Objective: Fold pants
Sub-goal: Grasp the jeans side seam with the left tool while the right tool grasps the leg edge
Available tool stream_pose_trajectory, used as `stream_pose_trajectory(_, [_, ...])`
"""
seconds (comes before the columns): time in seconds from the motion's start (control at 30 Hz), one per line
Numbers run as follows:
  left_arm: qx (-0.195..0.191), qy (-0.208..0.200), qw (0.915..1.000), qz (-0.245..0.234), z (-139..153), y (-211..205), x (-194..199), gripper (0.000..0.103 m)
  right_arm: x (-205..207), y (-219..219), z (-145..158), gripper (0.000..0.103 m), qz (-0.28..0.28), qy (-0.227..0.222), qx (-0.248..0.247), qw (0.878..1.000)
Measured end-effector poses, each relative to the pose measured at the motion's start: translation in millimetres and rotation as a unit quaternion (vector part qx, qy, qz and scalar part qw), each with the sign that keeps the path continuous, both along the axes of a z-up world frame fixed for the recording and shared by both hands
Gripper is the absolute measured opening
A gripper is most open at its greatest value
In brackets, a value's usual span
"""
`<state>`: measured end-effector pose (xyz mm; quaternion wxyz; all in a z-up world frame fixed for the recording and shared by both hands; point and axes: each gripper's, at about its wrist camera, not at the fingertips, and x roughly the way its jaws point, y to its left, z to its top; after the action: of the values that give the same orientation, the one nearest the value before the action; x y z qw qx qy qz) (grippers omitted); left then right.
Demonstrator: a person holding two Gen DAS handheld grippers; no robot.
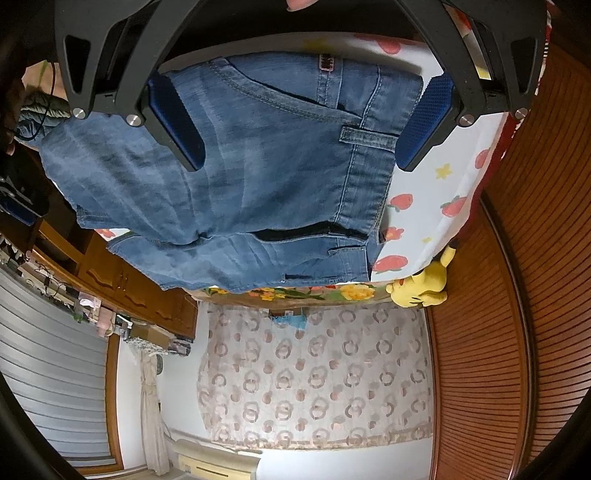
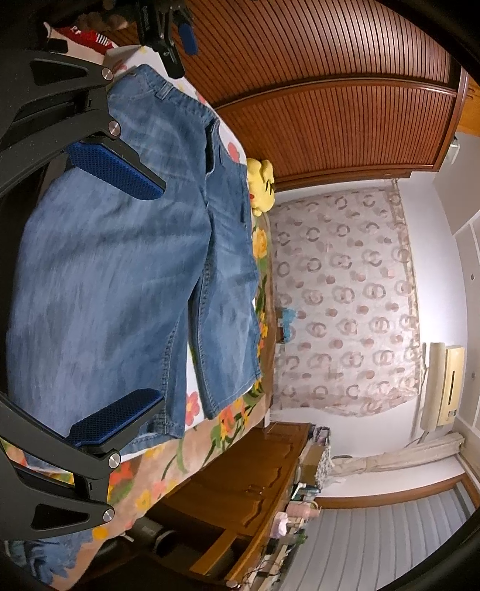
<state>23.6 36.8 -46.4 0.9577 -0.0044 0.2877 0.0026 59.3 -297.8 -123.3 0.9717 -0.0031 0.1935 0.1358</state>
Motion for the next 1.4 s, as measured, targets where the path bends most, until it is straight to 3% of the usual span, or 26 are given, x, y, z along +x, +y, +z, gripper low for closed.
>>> stream_pose_trajectory(0.43, [-0.002,0.022,0.9997,0.004,-17,19,8,0.103,4,-3,0,0.101,-0.034,0.027,-0.011,0.999])
stream_pose_trajectory(1.07, [-0.029,0.074,0.9961,0.039,-54,82,12,0.098,14,7,7,0.100,-0.084,0.071,-0.032,0.993])
stream_pose_trajectory(1.4, [-0.053,0.107,0.9925,0.025,-73,93,11,0.076,21,-2,11,0.098,-0.094,0.090,-0.029,0.991])
